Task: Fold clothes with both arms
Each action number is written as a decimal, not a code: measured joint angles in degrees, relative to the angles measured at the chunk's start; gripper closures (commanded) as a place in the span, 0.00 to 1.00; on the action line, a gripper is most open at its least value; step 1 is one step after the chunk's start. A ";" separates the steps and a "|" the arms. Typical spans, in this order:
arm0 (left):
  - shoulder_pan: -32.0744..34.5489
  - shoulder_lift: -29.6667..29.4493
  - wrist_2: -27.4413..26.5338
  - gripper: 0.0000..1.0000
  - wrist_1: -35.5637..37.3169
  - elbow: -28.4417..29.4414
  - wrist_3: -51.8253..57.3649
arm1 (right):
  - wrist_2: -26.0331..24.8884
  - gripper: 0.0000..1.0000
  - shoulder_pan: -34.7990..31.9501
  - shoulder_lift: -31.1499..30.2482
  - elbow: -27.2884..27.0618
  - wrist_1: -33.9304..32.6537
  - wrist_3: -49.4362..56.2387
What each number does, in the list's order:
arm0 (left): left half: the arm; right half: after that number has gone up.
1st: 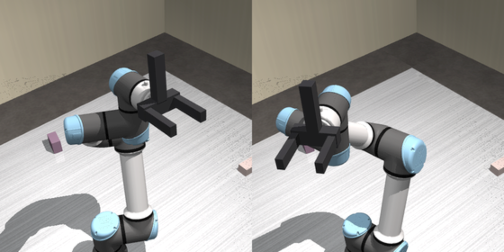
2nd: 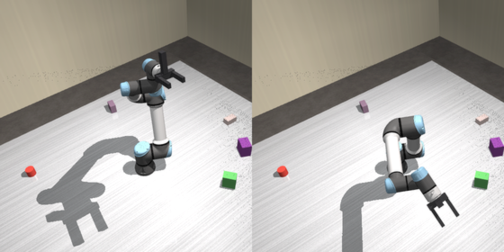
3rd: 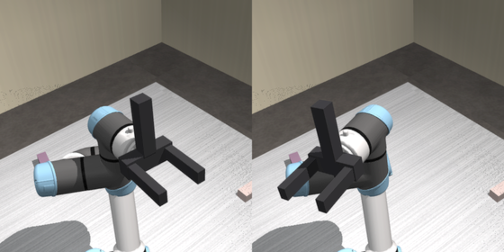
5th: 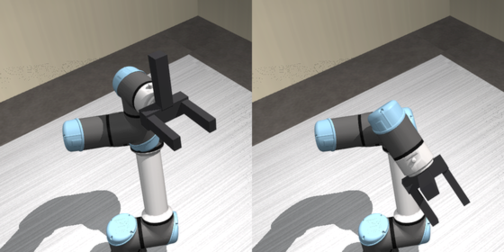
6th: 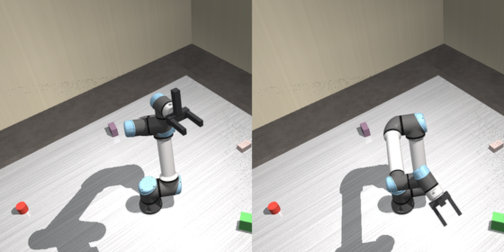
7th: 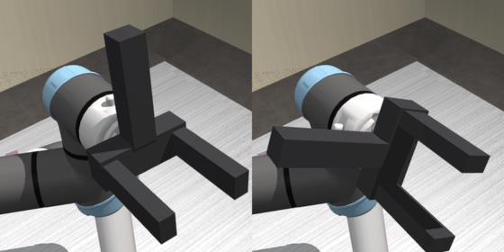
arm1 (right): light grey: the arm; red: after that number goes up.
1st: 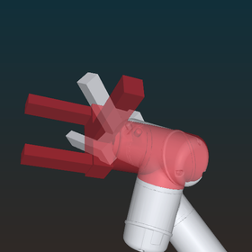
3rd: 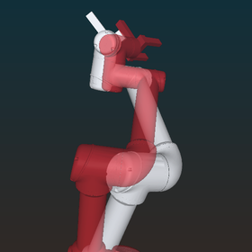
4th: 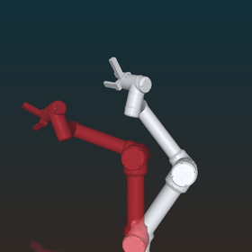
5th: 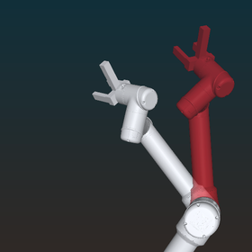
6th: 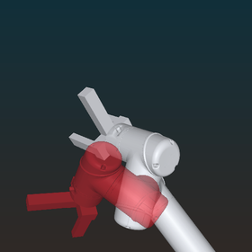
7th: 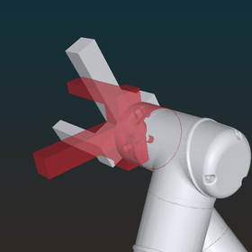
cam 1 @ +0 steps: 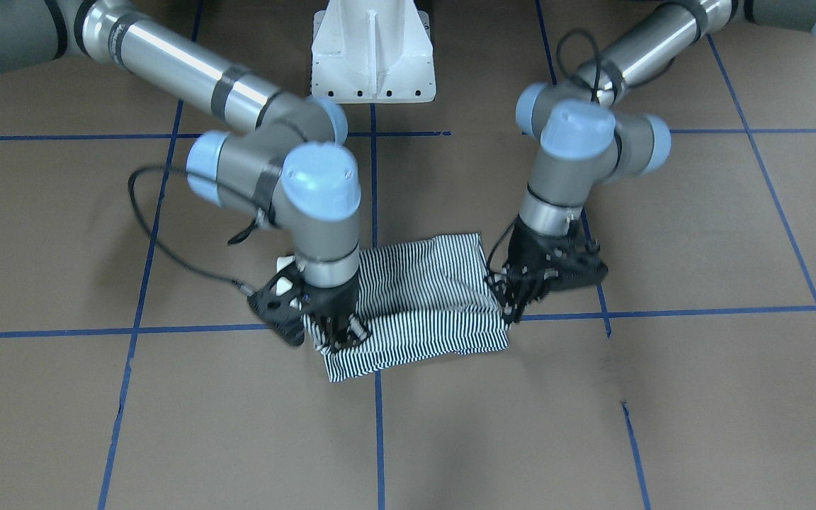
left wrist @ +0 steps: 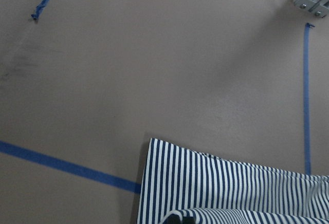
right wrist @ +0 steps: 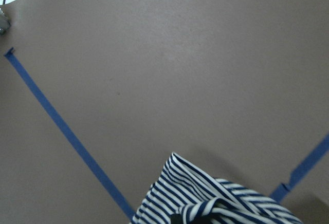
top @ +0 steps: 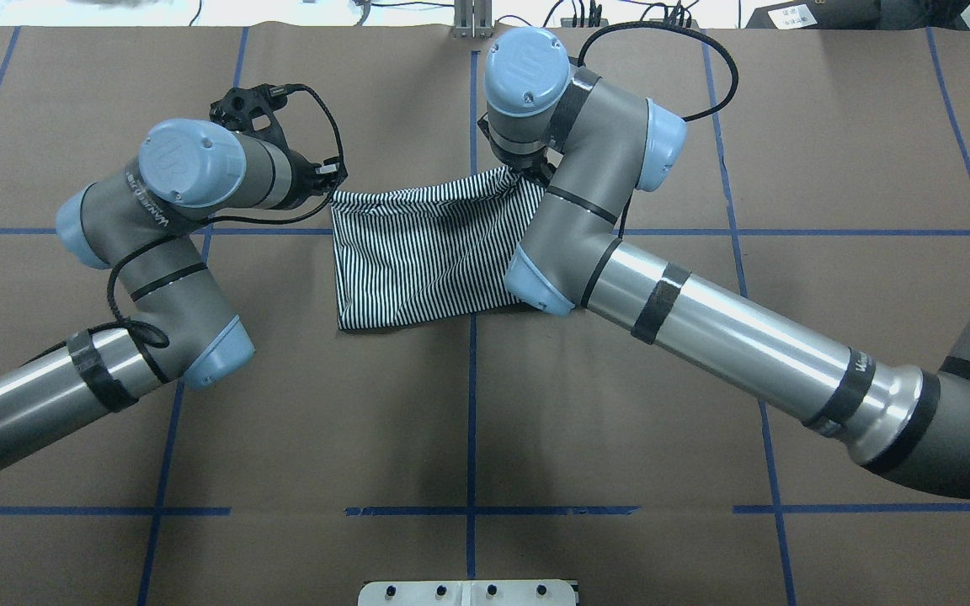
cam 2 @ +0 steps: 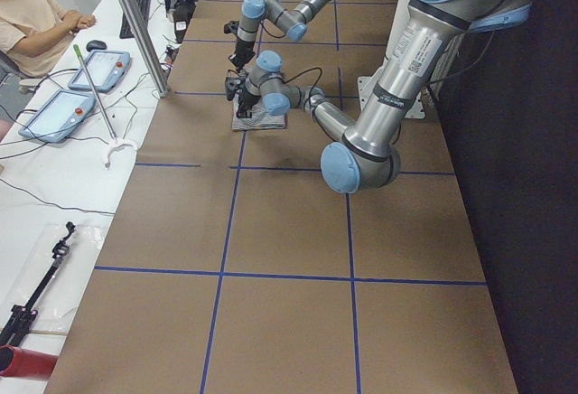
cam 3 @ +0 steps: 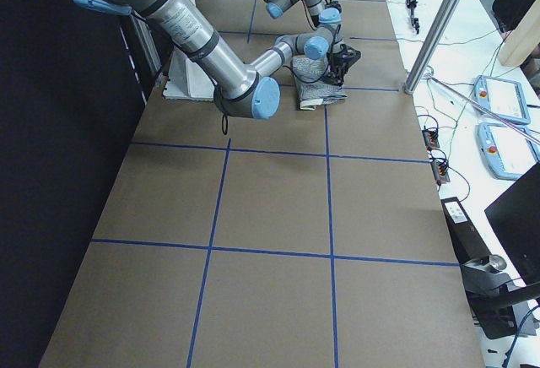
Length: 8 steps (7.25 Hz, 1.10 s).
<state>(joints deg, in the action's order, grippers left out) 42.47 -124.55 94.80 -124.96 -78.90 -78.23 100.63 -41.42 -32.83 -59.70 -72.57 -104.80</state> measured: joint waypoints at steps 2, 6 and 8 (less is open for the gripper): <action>4.18 -1.67 -0.55 0.48 -3.21 3.97 6.76 | 5.95 0.00 -5.19 3.82 8.99 5.61 5.40; 7.58 4.16 5.55 0.49 -3.96 -2.65 12.24 | 9.54 0.00 -9.62 -6.23 -1.28 6.31 17.01; 15.43 10.02 15.66 0.46 -5.63 -3.87 26.97 | 16.70 0.00 -17.59 -17.68 -8.68 6.36 35.59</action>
<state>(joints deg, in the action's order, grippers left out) 57.90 -114.53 110.46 -130.59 -82.77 -51.26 117.34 -59.01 -50.51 -68.39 -66.21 -69.21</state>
